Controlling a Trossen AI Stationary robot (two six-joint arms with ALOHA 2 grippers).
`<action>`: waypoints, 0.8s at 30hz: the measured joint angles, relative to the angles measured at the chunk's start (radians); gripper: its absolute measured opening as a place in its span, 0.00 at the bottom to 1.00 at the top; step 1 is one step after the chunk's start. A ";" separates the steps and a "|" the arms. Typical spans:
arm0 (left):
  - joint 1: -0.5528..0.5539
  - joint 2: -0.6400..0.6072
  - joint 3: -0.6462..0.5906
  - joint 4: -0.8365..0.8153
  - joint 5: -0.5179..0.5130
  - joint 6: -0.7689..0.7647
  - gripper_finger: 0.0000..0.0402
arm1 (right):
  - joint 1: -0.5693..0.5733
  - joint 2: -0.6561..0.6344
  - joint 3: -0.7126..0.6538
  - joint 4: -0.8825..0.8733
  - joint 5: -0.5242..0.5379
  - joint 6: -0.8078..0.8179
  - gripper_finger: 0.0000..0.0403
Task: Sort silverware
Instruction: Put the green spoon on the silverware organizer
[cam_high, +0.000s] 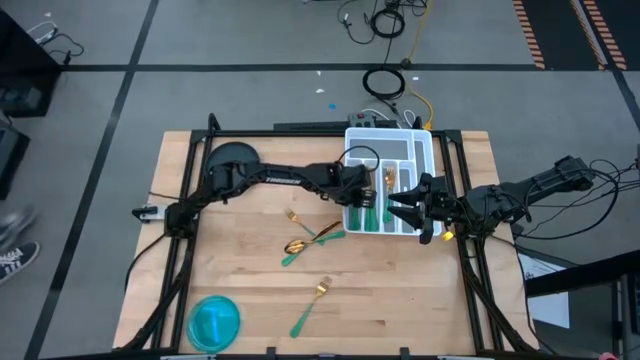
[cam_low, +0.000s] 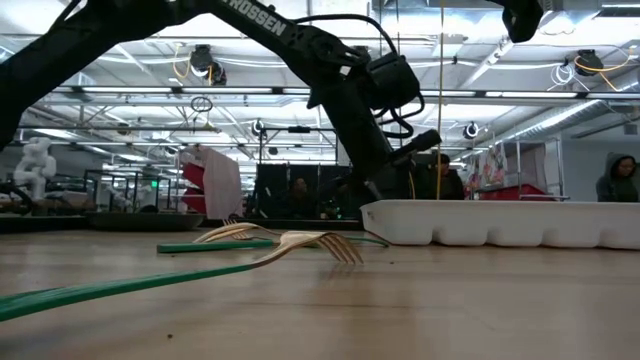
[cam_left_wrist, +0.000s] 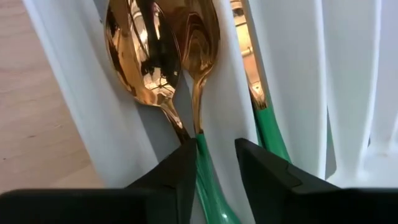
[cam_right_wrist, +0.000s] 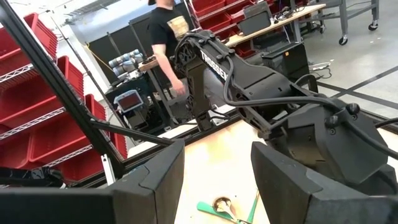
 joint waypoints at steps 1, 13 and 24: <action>0.002 -0.003 0.000 -0.001 0.007 0.002 0.33 | 0.000 0.000 0.000 0.000 0.000 0.000 0.44; 0.028 -0.010 0.020 -0.051 0.070 0.048 0.36 | 0.000 0.000 0.000 0.001 0.000 -0.002 0.44; 0.053 -0.007 0.187 -0.213 0.038 0.192 0.36 | 0.000 0.000 0.000 0.001 0.000 -0.027 0.44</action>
